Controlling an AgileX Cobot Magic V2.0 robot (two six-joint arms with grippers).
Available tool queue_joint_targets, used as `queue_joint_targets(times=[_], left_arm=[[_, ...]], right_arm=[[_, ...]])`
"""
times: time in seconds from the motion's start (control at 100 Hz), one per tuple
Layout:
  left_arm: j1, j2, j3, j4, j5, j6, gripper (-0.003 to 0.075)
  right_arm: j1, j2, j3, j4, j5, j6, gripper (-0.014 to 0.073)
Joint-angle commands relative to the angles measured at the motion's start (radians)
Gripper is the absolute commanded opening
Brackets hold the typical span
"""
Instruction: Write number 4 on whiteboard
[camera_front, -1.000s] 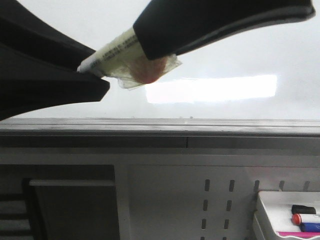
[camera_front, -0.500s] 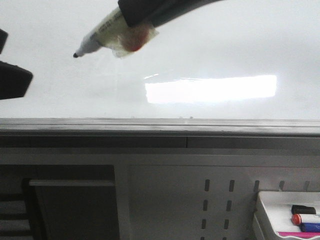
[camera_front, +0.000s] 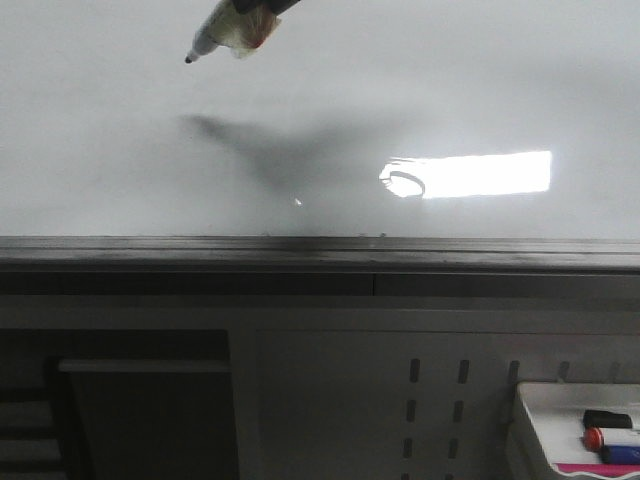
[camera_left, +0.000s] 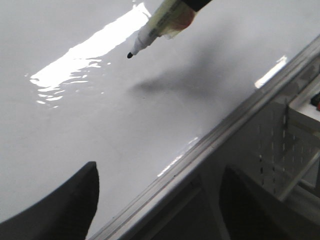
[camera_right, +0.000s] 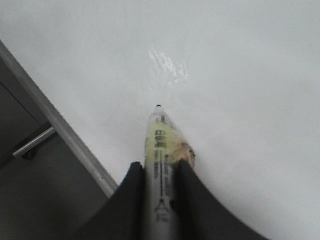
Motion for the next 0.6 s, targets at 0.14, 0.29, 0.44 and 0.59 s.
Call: queue_joint_targets(times=[0.14, 0.29, 0.44, 0.59], left_arm=[[0.045, -0.002, -0.028, -0.026, -0.099, -0.009, 0.0471], [0.045, -0.002, -0.028, -0.026, -0.099, -0.009, 0.0471], [0.045, -0.002, -0.028, -0.026, -0.099, -0.009, 0.0471], [0.045, -0.002, -0.028, -0.026, -0.099, -0.009, 0.0471]], right_arm=[[-0.026, 0.022, -0.050, -0.018, -0.098, -0.006, -0.0066], [-0.021, 0.072, -0.041, -0.015, -0.028, -0.006, -0.0066], [0.026, 0.090, 0.019, -0.006, -0.047, -0.006, -0.0066], [0.019, 0.083, 0.031, -0.006, -0.057, 0.003, -0.0064]])
